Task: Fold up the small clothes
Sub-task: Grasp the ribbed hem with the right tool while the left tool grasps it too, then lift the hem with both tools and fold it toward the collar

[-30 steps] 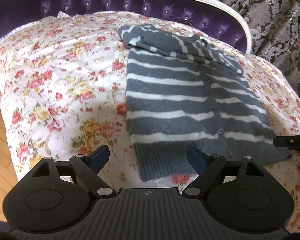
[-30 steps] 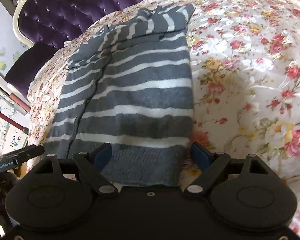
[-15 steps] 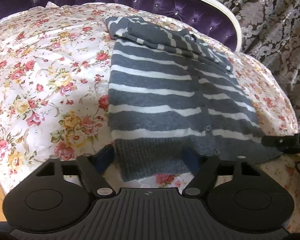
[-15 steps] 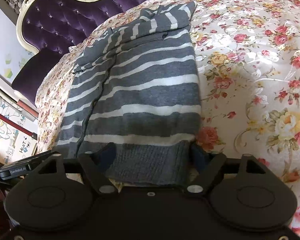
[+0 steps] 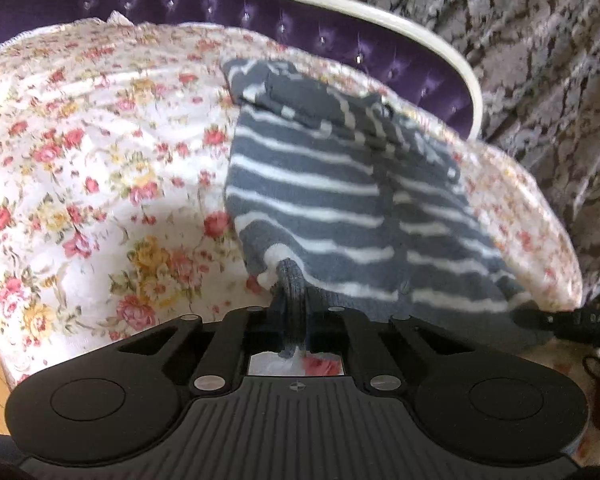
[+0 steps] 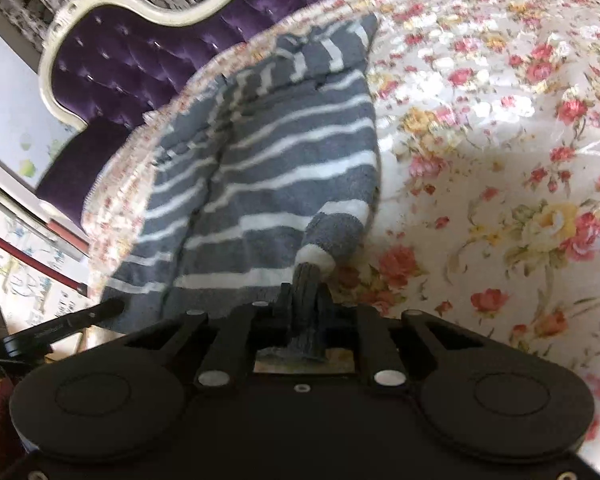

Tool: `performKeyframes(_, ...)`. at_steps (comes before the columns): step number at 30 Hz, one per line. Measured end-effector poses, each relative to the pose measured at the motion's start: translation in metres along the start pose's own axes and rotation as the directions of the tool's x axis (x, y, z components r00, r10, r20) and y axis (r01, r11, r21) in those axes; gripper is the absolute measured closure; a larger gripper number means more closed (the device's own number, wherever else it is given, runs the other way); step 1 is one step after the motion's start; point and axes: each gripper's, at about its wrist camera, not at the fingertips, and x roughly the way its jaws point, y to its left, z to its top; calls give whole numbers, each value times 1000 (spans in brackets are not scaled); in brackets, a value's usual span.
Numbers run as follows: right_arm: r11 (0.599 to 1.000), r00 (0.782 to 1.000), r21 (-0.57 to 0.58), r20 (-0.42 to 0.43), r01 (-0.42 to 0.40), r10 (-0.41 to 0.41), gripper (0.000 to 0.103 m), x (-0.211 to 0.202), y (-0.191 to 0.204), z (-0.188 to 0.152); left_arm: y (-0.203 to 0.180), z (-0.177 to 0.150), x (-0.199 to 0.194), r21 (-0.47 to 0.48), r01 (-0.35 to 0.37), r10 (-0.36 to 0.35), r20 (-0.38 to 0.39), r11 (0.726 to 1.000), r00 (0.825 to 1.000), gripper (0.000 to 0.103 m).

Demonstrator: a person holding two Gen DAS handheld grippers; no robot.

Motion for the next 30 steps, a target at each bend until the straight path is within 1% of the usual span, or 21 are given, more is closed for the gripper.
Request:
performKeyframes(3, 999, 997, 6, 54, -49, 49, 85, -13, 2, 8, -1, 10, -12, -19, 21, -19, 60, 1000, 998, 95)
performKeyframes(6, 996, 990, 4, 110, -93, 92, 85, -21, 7, 23, -7, 26, -22, -2, 27, -27, 118, 1000, 993, 95)
performKeyframes(11, 988, 969, -6, 194, -155, 153, 85, -22, 12, 58, -16, 63, -25, 35, 40, -46, 191, 999, 980, 96)
performKeyframes(12, 987, 965, -11, 208, -160, 159, 85, -21, 13, 66, -17, 72, -25, 37, 39, -46, 210, 999, 977, 98)
performKeyframes(14, 986, 956, -26, 241, -166, 168, 85, -16, 15, 85, -20, 91, -24, 50, 36, -47, 242, 998, 969, 98)
performKeyframes(18, 984, 941, -47, 286, -172, 178, 85, -3, 18, 120, -21, 128, -11, 42, 38, -49, 292, 998, 955, 98)
performKeyframes(20, 984, 936, -44, 304, -171, 176, 85, 7, 19, 138, -22, 143, -1, 37, 37, -47, 303, 999, 952, 98)
performKeyframes(24, 987, 929, -36, 336, -154, 158, 85, 29, 15, 170, -23, 171, 23, 36, 10, -21, 327, 999, 945, 98)
performKeyframes(26, 989, 926, -27, 349, -145, 146, 85, 40, 12, 183, -18, 185, 36, 19, 12, -18, 325, 1000, 946, 98)
performKeyframes(30, 993, 933, 7, 345, -115, 105, 85, 70, 0, 204, -9, 207, 67, -7, -4, 6, 313, 1000, 950, 98)
